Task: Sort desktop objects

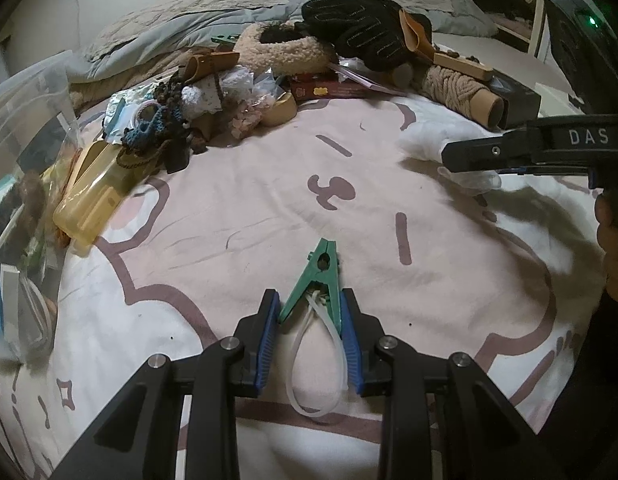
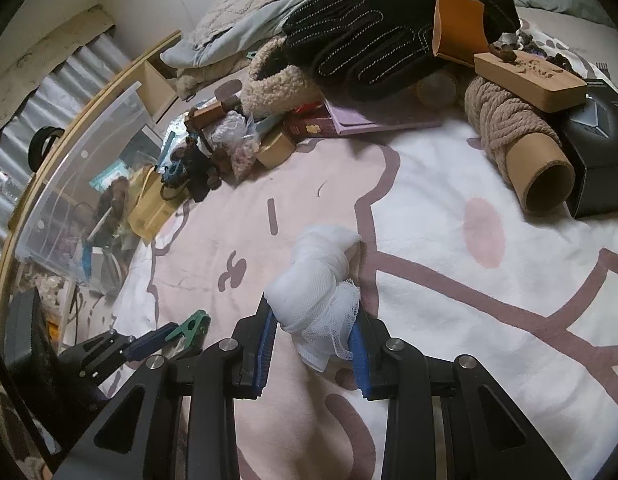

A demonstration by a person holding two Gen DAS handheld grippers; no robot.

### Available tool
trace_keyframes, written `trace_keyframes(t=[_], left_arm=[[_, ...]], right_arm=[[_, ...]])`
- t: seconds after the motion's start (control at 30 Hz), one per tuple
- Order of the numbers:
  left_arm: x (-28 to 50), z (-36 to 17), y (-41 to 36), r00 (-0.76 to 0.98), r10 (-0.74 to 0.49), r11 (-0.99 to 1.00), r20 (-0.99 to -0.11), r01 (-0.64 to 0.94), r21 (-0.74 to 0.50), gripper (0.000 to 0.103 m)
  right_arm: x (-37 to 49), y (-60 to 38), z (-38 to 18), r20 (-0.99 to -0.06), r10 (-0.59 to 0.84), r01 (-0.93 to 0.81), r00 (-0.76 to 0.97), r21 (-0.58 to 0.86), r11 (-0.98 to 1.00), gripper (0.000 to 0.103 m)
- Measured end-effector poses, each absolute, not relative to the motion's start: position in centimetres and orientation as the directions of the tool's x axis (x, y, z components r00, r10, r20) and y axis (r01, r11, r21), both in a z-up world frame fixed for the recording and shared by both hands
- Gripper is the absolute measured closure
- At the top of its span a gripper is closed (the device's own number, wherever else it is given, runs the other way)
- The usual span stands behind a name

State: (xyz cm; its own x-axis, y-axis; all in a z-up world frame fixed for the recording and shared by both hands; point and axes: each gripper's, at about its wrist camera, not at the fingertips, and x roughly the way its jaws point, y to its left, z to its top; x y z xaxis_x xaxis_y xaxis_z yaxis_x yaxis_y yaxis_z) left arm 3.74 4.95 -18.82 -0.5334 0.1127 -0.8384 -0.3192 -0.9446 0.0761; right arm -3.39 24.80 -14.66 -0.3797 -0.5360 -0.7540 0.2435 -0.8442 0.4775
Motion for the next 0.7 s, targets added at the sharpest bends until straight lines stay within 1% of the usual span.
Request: trace_keyframes(t=[0.2,0.3,0.43,0.7], left_arm=[[3.9,-17.6,4.7,-0.532,0.122,-0.954,-0.838,-0.295,0.048,0.073],[4.4,-16.7,4.8,-0.543,0.128,-0.955,-0.83,-0.293,0.044,0.073],[4.8,-15.3,4.6,-0.562,0.136,-0.958,-0.816,-0.284,0.036,0.073],[5.2,-11.7,3.3,-0.62,0.142,-0.968,-0.772,-0.251,0.024,0.073]], right_arm=[[-3.2,25.6,-13.3,-0.721,-0.547,0.225,-0.426,0.501,-0.836,0.069],[-3.0,26.1,-12.2,-0.693,-0.556,0.227,-0.459,0.513,-0.828,0.069],[-2.7,26.4,-11.3,-0.68,-0.557,0.223,-0.477,0.519,-0.825,0.069],[-1.4,25.9,-8.7,-0.659,-0.548,0.257,-0.516,0.49,-0.833,0.069]])
